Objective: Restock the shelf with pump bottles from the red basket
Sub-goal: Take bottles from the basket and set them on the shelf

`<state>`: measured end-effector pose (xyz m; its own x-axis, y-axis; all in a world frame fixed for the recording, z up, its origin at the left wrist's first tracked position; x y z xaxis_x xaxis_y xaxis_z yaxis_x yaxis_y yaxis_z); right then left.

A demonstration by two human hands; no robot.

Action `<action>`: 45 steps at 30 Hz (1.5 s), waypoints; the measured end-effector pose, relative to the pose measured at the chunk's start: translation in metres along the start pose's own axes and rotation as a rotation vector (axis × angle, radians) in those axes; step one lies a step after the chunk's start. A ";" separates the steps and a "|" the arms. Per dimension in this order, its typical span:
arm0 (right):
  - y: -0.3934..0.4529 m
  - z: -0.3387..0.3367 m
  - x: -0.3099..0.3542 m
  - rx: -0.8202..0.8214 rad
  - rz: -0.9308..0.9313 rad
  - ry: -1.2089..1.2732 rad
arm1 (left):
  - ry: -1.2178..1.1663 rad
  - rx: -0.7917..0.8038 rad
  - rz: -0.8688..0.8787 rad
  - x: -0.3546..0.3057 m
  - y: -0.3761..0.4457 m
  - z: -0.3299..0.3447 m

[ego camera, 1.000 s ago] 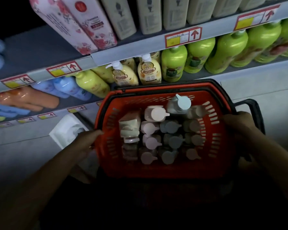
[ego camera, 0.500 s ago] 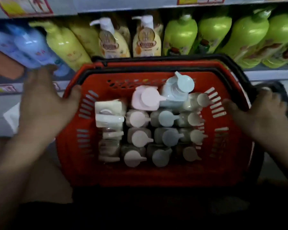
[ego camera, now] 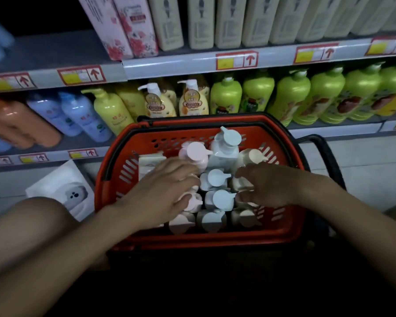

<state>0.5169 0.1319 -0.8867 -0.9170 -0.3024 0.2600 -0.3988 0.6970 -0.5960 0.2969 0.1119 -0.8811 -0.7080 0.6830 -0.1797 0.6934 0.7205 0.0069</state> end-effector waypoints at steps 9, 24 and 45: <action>0.015 -0.019 -0.001 -0.011 -0.056 -0.152 | -0.097 0.299 -0.150 -0.025 0.018 0.033; 0.092 -0.034 -0.047 -0.498 0.025 0.354 | -0.305 0.106 -0.371 -0.004 0.085 0.030; 0.054 -0.088 -0.020 -0.853 -0.146 0.248 | -0.577 -0.192 -0.325 0.029 0.113 0.001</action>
<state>0.5137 0.2329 -0.8569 -0.7915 -0.3457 0.5041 -0.2845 0.9383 0.1966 0.3545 0.2130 -0.8862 -0.6546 0.2940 -0.6965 0.3841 0.9229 0.0285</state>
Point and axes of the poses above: each hand's wrist, its own y-axis towards the middle knuckle, its own z-axis out of the palm, x = y × z, the point moved 5 cm from there along y, towards the middle knuckle, and after that the axes turned 2 degrees about -z, right-handed, at the moved point
